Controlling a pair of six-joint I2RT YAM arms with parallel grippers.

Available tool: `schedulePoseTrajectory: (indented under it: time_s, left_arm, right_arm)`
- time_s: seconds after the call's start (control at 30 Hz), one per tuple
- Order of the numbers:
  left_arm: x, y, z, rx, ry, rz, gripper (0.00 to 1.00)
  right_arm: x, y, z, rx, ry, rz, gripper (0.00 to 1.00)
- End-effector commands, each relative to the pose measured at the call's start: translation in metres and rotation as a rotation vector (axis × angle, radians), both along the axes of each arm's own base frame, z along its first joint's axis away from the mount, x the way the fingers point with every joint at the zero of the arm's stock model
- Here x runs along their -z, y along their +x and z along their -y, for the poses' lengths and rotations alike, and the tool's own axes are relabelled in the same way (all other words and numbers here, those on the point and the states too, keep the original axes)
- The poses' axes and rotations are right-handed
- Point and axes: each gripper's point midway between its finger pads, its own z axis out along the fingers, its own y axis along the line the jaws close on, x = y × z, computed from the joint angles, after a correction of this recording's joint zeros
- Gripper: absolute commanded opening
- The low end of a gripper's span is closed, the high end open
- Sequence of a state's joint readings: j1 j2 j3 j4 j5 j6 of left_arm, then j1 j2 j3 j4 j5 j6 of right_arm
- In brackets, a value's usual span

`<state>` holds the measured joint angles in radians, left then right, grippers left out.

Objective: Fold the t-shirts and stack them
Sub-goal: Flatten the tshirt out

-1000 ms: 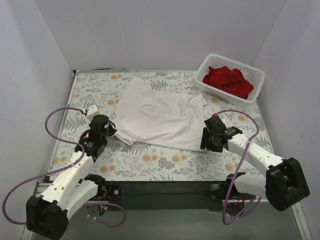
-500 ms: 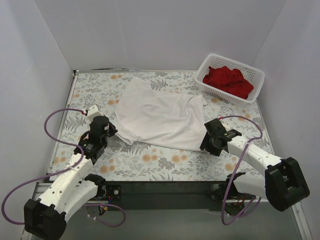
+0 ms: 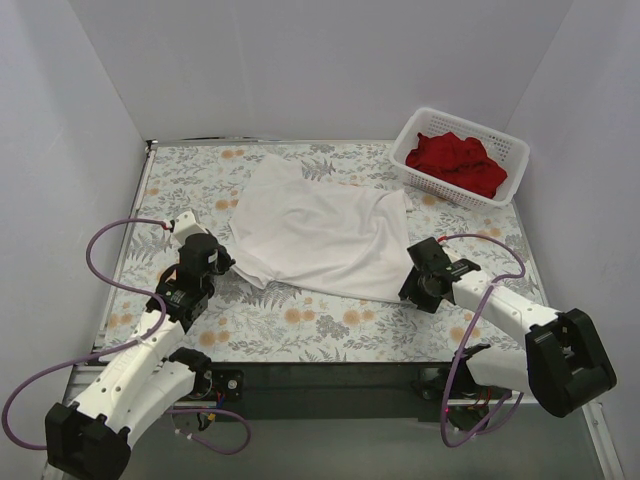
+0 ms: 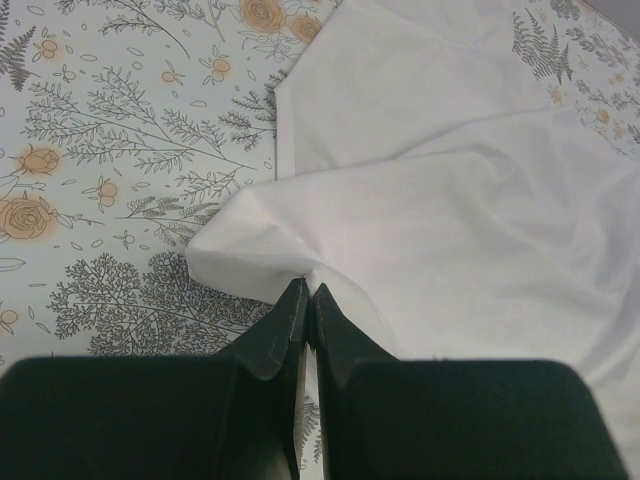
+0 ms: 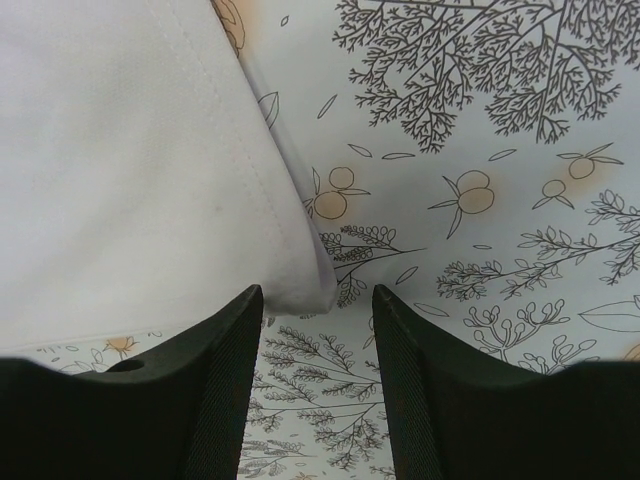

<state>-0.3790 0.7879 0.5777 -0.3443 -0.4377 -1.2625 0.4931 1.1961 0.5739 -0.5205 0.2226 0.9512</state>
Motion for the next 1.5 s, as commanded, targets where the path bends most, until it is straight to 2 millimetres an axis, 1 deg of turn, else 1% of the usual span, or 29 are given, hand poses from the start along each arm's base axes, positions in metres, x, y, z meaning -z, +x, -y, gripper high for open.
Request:
schedulePoseTrajectory:
  time_s: [0.0,0.33,0.6,0.63,0.8,0.9,0.97,1.03,1.07,1.1,1.17,1.2,1.23,1.27,1.3,1.33,1.37,1.4,1.43,1.47]
  left_arm:
    - [-0.004,-0.002,-0.005,-0.018,0.019,0.023,0.0]
    - [-0.006,-0.004,-0.005,-0.019,0.022,0.032,0.0]
    - [-0.006,-0.004,-0.005,-0.018,0.024,0.032,0.0]
    - [-0.006,-0.004,-0.005,-0.018,0.024,0.032,0.0]
    - [-0.007,-0.004,-0.006,-0.02,0.024,0.034,0.0]
    - [-0.007,-0.004,-0.006,-0.023,0.025,0.033,0.0]
    - [-0.005,-0.004,-0.007,-0.028,0.029,0.028,0.0]
    - [-0.003,-0.004,-0.008,-0.033,0.034,0.021,0.0]
    - [-0.003,-0.003,-0.009,-0.04,0.038,0.02,0.0]
    - [0.002,-0.001,-0.013,-0.063,0.052,0.002,0.0]
    - [-0.004,0.007,-0.016,-0.086,0.046,0.011,0.0]
    - [-0.005,0.012,-0.02,-0.102,0.04,0.006,0.0]
    - [-0.006,0.021,-0.021,-0.11,0.043,0.0,0.0]
    - [-0.022,0.032,-0.022,-0.124,0.037,0.026,0.0]
    - [-0.032,0.041,-0.032,-0.165,0.048,0.046,0.0]
    - [-0.029,0.053,-0.035,-0.178,0.07,0.021,0.0]
    - [-0.038,0.063,-0.038,-0.195,0.069,0.033,0.0]
    - [-0.076,0.08,-0.042,-0.217,0.047,0.101,0.0]
    - [-0.084,0.089,-0.053,-0.251,0.048,0.097,0.0]
    - [-0.098,0.102,-0.057,-0.266,0.055,0.107,0.0]
  right_arm:
    - [0.004,0.003,0.0,0.037,-0.005,-0.012,0.54]
    - [0.015,-0.002,-0.007,0.007,-0.009,-0.078,0.51]
    - [0.02,-0.011,-0.006,0.002,-0.016,-0.11,0.42]
    - [0.02,-0.012,-0.005,0.003,-0.018,-0.113,0.37]
    - [0.022,-0.016,-0.001,0.002,-0.029,-0.122,0.27]
    - [0.02,-0.017,0.002,-0.005,-0.046,-0.118,0.14]
    - [0.017,-0.016,0.006,-0.016,-0.062,-0.104,0.02]
    - [0.011,-0.009,0.006,-0.03,-0.072,-0.075,0.01]
    - [0.006,-0.003,0.008,-0.048,-0.091,-0.048,0.01]
    - [-0.004,0.008,0.005,-0.063,-0.092,-0.014,0.01]
    - [-0.02,0.029,0.004,-0.087,-0.125,0.049,0.01]
    - [-0.024,0.038,0.006,-0.131,-0.159,0.061,0.01]
    - [-0.046,0.06,-0.001,-0.143,-0.156,0.124,0.01]
    - [-0.056,0.072,0.0,-0.163,-0.178,0.153,0.01]
    - [-0.065,0.087,0.002,-0.202,-0.211,0.173,0.01]
    - [-0.094,0.112,-0.004,-0.21,-0.212,0.25,0.01]
    - [-0.112,0.128,-0.006,-0.221,-0.219,0.292,0.01]
    - [-0.123,0.143,-0.005,-0.229,-0.225,0.313,0.01]
    - [-0.14,0.155,-0.006,-0.279,-0.248,0.352,0.01]
    - [-0.184,0.177,-0.015,-0.292,-0.225,0.456,0.01]
